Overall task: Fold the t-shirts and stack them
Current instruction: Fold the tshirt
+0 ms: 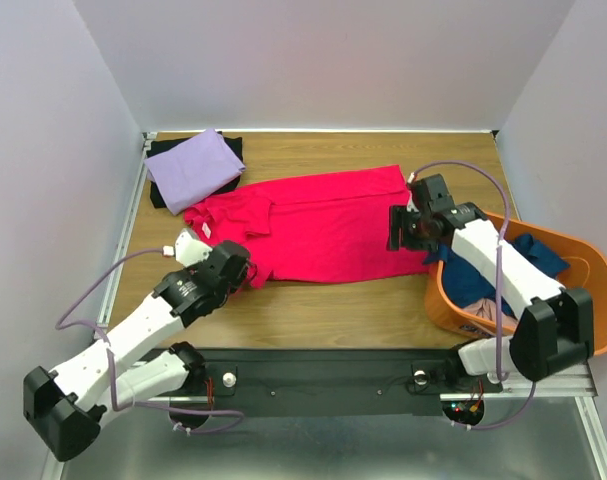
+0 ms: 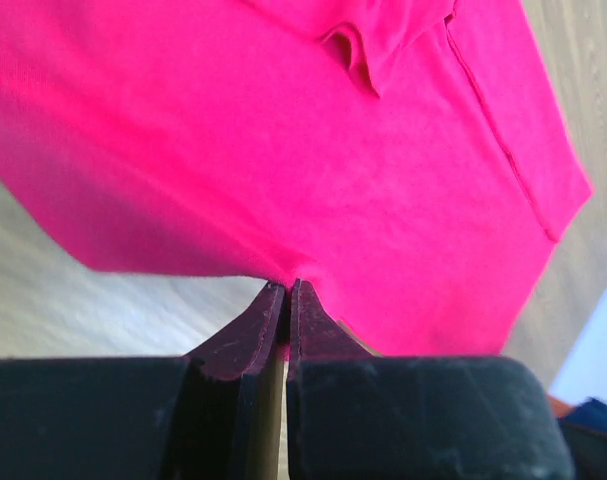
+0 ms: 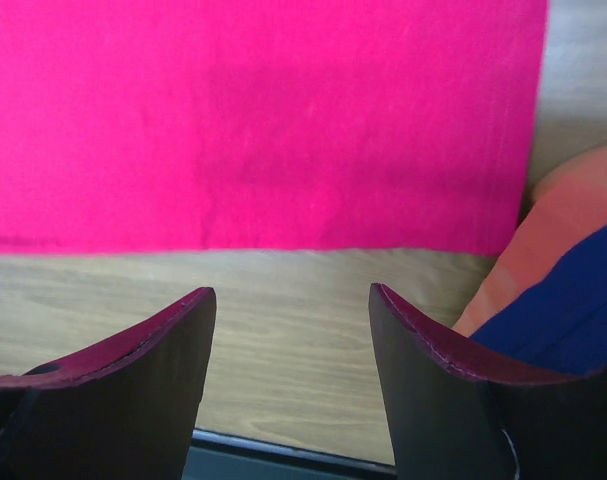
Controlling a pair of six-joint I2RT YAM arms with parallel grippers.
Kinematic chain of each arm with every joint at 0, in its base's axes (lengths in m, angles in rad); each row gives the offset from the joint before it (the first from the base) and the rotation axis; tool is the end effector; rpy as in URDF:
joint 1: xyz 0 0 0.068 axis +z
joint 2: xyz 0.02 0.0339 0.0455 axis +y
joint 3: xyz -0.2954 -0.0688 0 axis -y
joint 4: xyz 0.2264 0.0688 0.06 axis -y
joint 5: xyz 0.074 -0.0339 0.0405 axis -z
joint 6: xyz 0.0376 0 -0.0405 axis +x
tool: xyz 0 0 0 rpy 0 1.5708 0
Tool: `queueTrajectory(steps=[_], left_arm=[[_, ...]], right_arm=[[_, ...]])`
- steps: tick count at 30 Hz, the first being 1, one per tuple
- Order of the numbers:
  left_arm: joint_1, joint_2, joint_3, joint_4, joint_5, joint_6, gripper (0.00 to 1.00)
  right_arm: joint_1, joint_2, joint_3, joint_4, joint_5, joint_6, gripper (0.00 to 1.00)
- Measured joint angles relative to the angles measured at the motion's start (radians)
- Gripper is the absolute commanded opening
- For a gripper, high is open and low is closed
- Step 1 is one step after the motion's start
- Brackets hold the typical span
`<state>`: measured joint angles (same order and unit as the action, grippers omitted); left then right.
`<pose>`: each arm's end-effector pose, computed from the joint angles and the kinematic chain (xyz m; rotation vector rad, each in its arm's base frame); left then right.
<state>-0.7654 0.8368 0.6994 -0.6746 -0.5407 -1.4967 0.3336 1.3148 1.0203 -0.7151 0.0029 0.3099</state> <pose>0.1055 -0.0745 0.2842 -1.0550 2.0478 -0.5559 0.2255 0.0780 0.2965 -0.0297 2.5984 0.2333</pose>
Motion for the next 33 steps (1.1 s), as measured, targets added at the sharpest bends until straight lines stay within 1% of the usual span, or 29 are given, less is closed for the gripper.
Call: queueTrajectory(steps=[1, 3, 5, 7, 9, 11, 14, 17, 21, 25, 33], left_arm=[[0.027, 0.014, 0.0, 0.034, 0.017, 0.071, 0.0], [0.064, 0.048, 0.0, 0.091, 0.045, 0.158, 0.0], [0.113, 0.133, 0.01, 0.161, 0.099, 0.272, 0.0], [0.149, 0.219, 0.035, 0.203, 0.145, 0.355, 0.0], [0.188, 0.33, 0.082, 0.235, 0.187, 0.46, 0.0], [0.215, 0.383, 0.116, 0.249, 0.215, 0.529, 0.0], [0.285, 0.454, 0.186, 0.278, 0.271, 0.642, 0.0], [0.35, 0.468, 0.222, 0.285, 0.309, 0.726, 0.0], [0.405, 0.485, 0.267, 0.287, 0.352, 0.808, 0.0], [0.431, 0.496, 0.277, 0.29, 0.401, 0.866, 0.0], [0.458, 0.497, 0.277, 0.29, 0.464, 0.944, 0.0]], right_arm=[[0.0, 0.025, 0.033, -0.019, 0.017, 0.0, 0.68], [0.0, 0.063, 0.079, -0.023, 0.036, 0.001, 0.68], [0.001, 0.103, 0.118, -0.03, 0.055, 0.004, 0.68], [0.007, 0.153, 0.152, -0.043, 0.086, 0.008, 0.68], [0.016, 0.206, 0.184, -0.067, 0.115, 0.021, 0.68], [0.027, 0.249, 0.203, -0.075, 0.13, 0.035, 0.68], [0.057, 0.328, 0.235, -0.1, 0.154, 0.073, 0.68], [0.095, 0.373, 0.267, -0.13, 0.179, 0.109, 0.68], [0.147, 0.399, 0.279, -0.148, 0.188, 0.167, 0.67], [0.172, 0.4, 0.249, -0.153, 0.171, 0.23, 0.67], [0.172, 0.4, 0.146, -0.151, 0.158, 0.344, 0.67]])
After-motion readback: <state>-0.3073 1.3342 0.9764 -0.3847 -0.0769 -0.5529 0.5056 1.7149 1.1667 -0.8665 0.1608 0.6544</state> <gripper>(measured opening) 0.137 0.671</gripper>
